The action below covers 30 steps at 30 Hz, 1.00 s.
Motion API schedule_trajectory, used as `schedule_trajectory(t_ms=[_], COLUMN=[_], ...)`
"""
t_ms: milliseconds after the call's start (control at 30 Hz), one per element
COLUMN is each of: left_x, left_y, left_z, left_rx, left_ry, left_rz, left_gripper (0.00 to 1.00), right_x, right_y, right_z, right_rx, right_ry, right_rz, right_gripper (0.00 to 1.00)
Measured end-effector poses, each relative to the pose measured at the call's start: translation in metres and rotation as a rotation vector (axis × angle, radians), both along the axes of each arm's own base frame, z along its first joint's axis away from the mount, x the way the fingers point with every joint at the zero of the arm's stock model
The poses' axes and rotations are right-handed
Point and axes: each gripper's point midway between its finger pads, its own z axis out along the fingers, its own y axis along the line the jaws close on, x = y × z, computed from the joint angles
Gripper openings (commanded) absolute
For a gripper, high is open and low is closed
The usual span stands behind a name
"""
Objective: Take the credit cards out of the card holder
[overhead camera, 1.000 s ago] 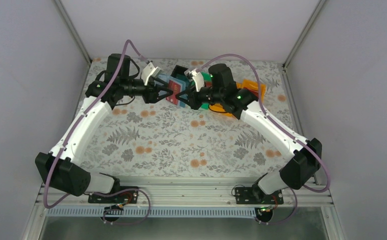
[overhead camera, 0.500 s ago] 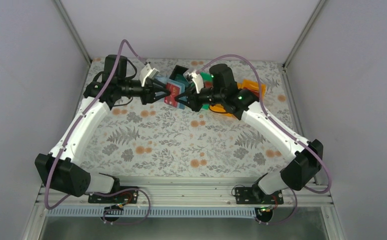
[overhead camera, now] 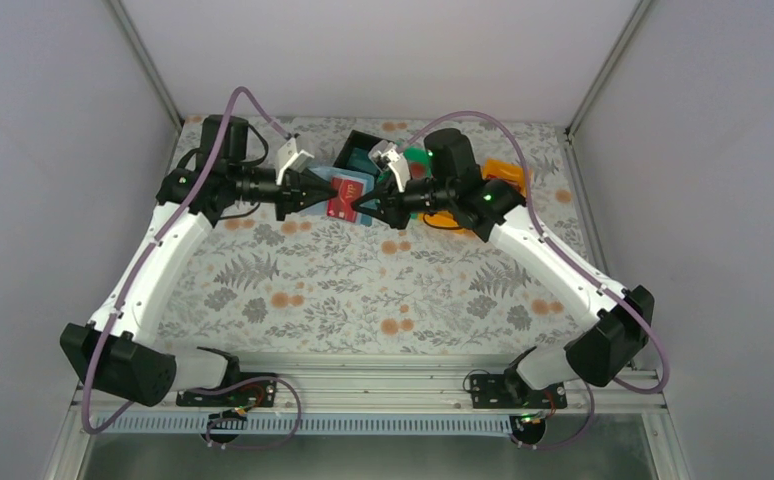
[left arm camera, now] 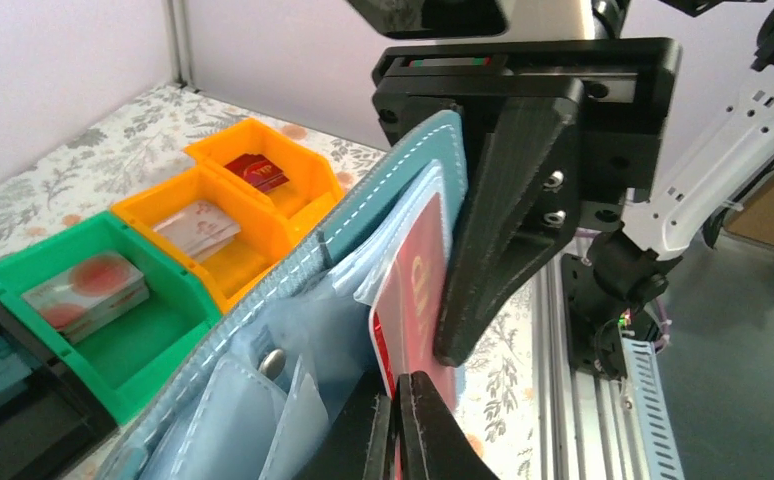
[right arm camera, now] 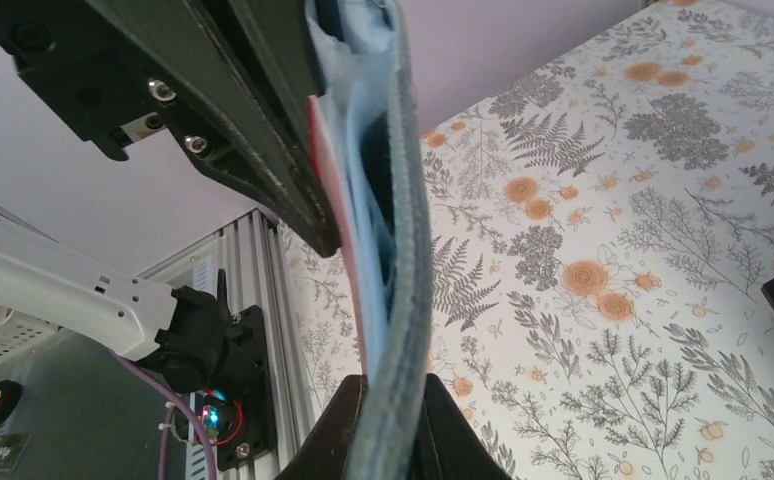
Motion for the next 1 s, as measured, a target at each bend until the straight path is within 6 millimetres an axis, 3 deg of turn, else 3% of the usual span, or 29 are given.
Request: schedule_trajectory(t_ms=[67,200,333,567,700,800,933,1000], left_x=[-0.003,-0.008,-0.020,-0.029,-0.031,-0.031,-0.032,-0.034], left_y=[-0.001,-0.002,-0.007,-0.007,-0.005,-0.005,-0.004,-0.004], left_z=[0.000,0.002,0.004,0.006,0.004,0.003,0.002,0.002], left_rx=[0.000,-0.003,-0.019,-0.028,-0.022,-0.019,-0.019,-0.020], left_ry=[-0.004,-0.002,0.017,0.019,0.028,0.025,0.026,0.022], left_rz=[-0.012,-0.022,-0.066,-0.092,-0.096,-0.096,-0.100,-0.108], left_gripper=[0.02,0.02,0.02,0.02,0.02,0.02,0.02,0.09], right_x=[-0.001,-0.004,-0.006,-0.012,-0.016,-0.019,-0.022,-0.023], right_y=[-0.002,-0.005,-0.010,-0.021,-0.025,-0.025,-0.026,-0.026], right_z=[-0.001,-0.001,-0.002,-0.001,0.000,0.001,0.001,0.001], right_rx=[-0.004,0.002,0.031,0.074,0.086,0.096,0.101,0.103], right_ry=[0.002,-0.019,-0.060,-0.088,-0.091,-0.093,-0.093,-0.095], right_rz=[0.001,0.010,0.009,0.026,0.045,0.071,0.094,0.102], right_gripper=[0.07,0.27,0.31,0.30,0.13,0.05,0.04,0.04])
